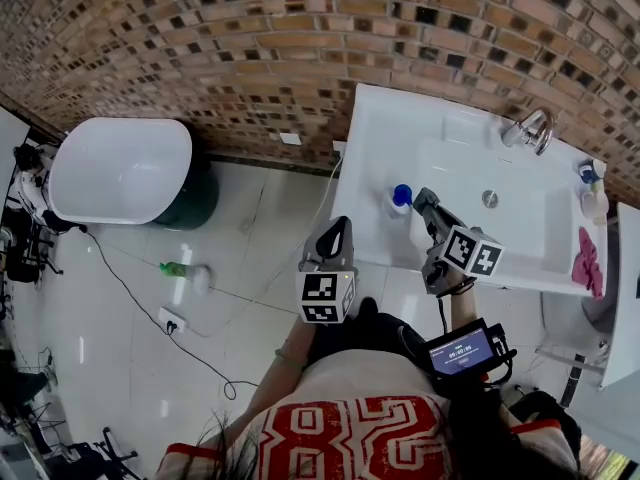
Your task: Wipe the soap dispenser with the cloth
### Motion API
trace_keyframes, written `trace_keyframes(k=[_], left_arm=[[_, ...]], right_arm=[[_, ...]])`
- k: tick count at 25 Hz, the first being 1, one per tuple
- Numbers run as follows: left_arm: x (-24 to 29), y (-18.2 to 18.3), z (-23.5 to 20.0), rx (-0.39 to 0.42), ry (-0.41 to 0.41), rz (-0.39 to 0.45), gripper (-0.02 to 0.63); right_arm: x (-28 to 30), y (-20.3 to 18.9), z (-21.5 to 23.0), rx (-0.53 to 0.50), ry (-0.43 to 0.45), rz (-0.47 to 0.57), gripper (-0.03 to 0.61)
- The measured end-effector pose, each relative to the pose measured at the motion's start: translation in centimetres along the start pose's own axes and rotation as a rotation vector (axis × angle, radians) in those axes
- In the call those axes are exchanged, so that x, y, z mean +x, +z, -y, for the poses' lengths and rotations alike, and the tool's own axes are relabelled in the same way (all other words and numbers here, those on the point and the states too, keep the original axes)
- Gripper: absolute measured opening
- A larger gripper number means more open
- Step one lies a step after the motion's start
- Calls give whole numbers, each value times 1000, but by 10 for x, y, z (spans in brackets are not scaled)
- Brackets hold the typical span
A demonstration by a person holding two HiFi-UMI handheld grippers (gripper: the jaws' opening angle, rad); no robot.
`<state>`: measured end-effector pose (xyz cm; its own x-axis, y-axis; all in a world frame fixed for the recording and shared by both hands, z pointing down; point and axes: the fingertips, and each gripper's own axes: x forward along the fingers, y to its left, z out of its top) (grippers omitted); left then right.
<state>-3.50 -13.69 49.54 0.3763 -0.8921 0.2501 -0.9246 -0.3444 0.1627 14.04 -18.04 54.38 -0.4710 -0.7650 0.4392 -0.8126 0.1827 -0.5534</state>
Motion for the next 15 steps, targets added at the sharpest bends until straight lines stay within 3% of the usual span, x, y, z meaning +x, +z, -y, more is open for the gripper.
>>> trace_keyframes(k=[3, 8, 15], left_arm=[[3, 0, 7, 5, -17, -1, 3], [5, 0, 9, 8, -15, 5, 3], [4, 2, -3, 4, 17, 6, 4]], right_arm=[[-4, 16, -14, -35, 40, 12, 49], [6, -7, -4, -105, 17, -63, 49], [14, -19, 20, -60, -14, -85, 49]])
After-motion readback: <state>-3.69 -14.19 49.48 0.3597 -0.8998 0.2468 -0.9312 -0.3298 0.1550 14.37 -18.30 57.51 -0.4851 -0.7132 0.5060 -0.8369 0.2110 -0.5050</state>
